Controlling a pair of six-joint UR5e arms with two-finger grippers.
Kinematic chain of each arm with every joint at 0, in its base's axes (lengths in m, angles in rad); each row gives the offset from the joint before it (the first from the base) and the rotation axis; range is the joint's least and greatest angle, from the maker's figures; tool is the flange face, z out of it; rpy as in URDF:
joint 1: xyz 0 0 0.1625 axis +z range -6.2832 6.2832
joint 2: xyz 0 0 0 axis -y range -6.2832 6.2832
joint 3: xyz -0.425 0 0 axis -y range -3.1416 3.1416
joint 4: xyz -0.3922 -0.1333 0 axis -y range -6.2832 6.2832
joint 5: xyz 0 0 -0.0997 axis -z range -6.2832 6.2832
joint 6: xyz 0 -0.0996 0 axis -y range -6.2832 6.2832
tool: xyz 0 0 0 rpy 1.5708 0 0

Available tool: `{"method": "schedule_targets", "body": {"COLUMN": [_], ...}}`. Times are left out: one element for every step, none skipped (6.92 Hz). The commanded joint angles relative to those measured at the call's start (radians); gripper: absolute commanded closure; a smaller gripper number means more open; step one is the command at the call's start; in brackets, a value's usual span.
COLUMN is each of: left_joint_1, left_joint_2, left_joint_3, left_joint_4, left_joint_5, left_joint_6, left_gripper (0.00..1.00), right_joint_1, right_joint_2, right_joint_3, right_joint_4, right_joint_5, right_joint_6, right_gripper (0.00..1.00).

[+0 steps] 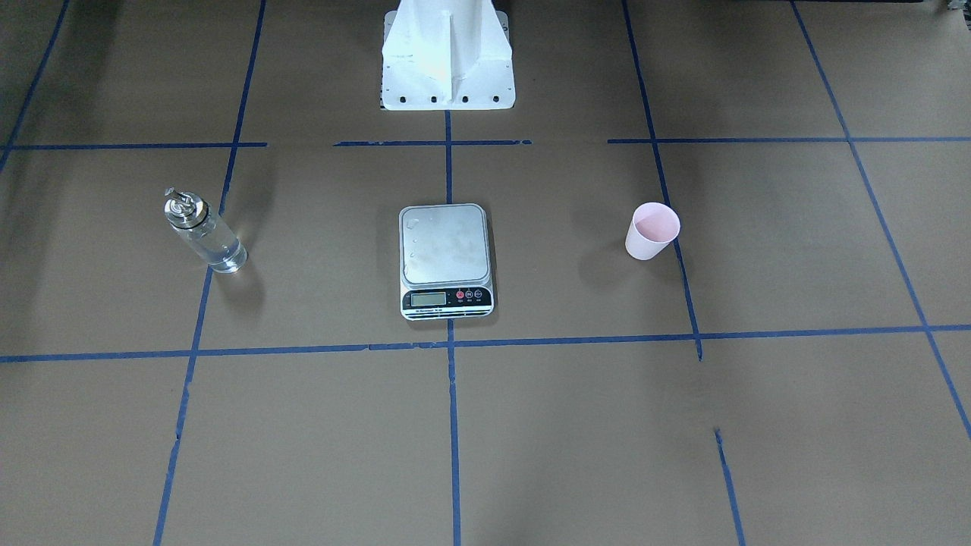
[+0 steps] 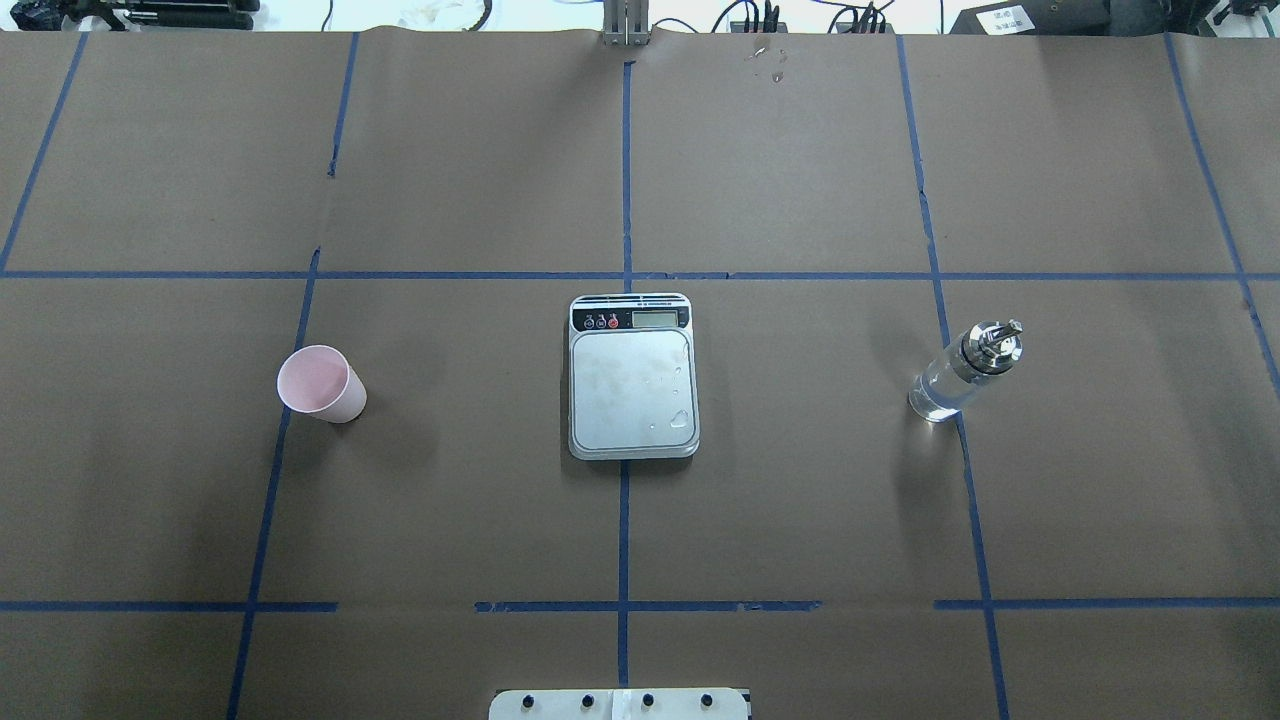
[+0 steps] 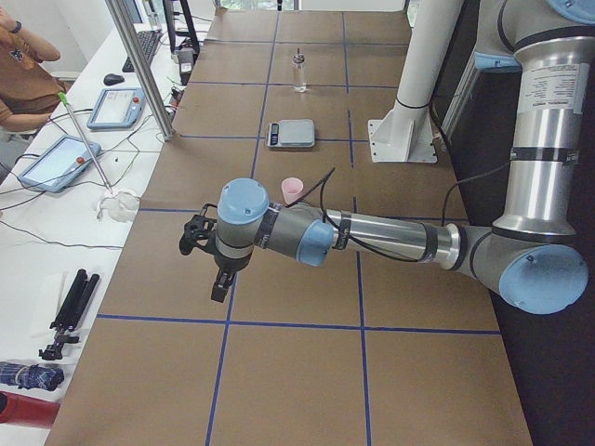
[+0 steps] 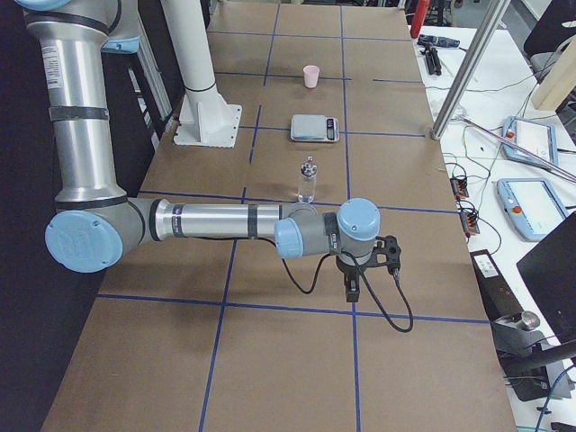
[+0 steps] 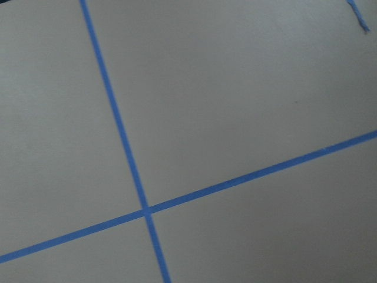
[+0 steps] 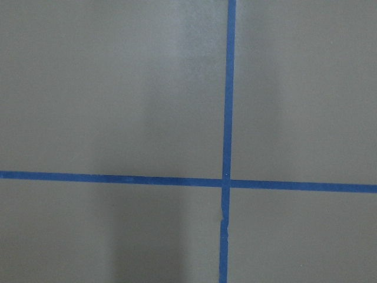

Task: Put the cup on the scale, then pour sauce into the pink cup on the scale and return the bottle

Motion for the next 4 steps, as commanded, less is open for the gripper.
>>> {"method": "schedule_targets", "body": {"left_joint_1": [-0.056, 0.003, 0.013, 0.02], "left_joint_2": [0.0, 0.002, -0.007, 0.005], "left_joint_3": [-0.028, -0.03, -0.039, -0.026], "left_joint_4": [0.056, 0.056, 0.03, -0.074], "left_joint_5": [-0.057, -0.027, 0.019, 0.015], "left_joint_6": [0.009, 0.007, 0.009, 0.001], "left_gripper": [0.0, 0.0, 0.0, 0.0], "right_joint_1": [-0.001, -0.002, -0.002, -0.004], "right_joint_2": [-0.008, -0.008, -0.01, -0.011], "right_joint_3": [0.001, -0.006, -0.003, -0.009], "right_joint_4": [0.005, 0.005, 0.007, 0.007], "right_joint_5": [0.007, 0.001, 0.003, 0.004], "right_joint_6": [-0.002, -0.001, 0.004, 0.004], "right_gripper": [0.0, 0.0, 0.0, 0.0]}}
